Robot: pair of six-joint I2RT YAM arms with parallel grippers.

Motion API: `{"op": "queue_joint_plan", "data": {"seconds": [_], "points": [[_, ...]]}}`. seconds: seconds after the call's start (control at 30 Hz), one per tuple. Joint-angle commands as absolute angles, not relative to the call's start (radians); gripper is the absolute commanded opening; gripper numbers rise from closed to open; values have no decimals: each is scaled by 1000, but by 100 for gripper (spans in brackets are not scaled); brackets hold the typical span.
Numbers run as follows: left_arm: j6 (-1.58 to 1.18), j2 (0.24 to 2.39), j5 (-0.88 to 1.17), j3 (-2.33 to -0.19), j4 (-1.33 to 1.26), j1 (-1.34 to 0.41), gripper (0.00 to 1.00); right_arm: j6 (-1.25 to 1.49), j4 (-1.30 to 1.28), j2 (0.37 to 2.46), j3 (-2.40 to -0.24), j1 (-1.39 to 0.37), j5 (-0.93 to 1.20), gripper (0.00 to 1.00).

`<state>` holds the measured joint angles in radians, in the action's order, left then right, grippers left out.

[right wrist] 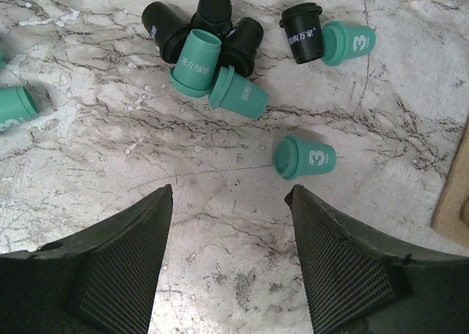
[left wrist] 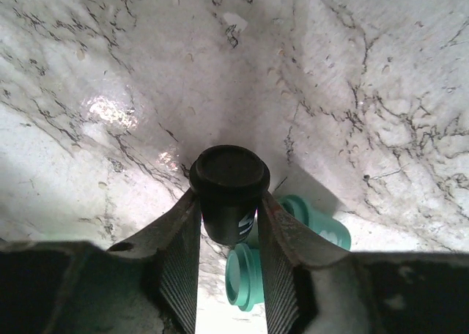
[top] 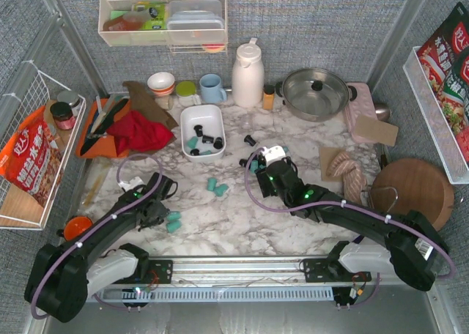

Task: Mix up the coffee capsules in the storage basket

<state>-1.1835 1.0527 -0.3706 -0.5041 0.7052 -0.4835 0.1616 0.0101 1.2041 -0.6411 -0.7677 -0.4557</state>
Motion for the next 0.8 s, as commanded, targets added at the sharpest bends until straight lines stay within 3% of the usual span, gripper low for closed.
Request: {"op": "queue_joint_plan", "data": {"seconds": [0.0, 0.13, 0.4, 0.57, 0.77], "points": [[-1176, 1026, -417, -502, 694, -484, 35, 163, 35, 1203, -648, -769, -471, 70], [-1156, 1021, -425, -517, 681, -483, 27, 161, 34, 1203, -649, -769, -473, 70], [-996, 1087, -466, -774, 599, -483, 28, 160, 31, 1197, -647, -769, -482, 70], [-852, 1271, -439, -917, 328, -484, 31, 160, 34, 1198, -647, -769, -480, 71], [-708, 1650, -410, -1181, 67, -484, 33, 157, 25, 1196, -649, -769, -491, 71]]}}
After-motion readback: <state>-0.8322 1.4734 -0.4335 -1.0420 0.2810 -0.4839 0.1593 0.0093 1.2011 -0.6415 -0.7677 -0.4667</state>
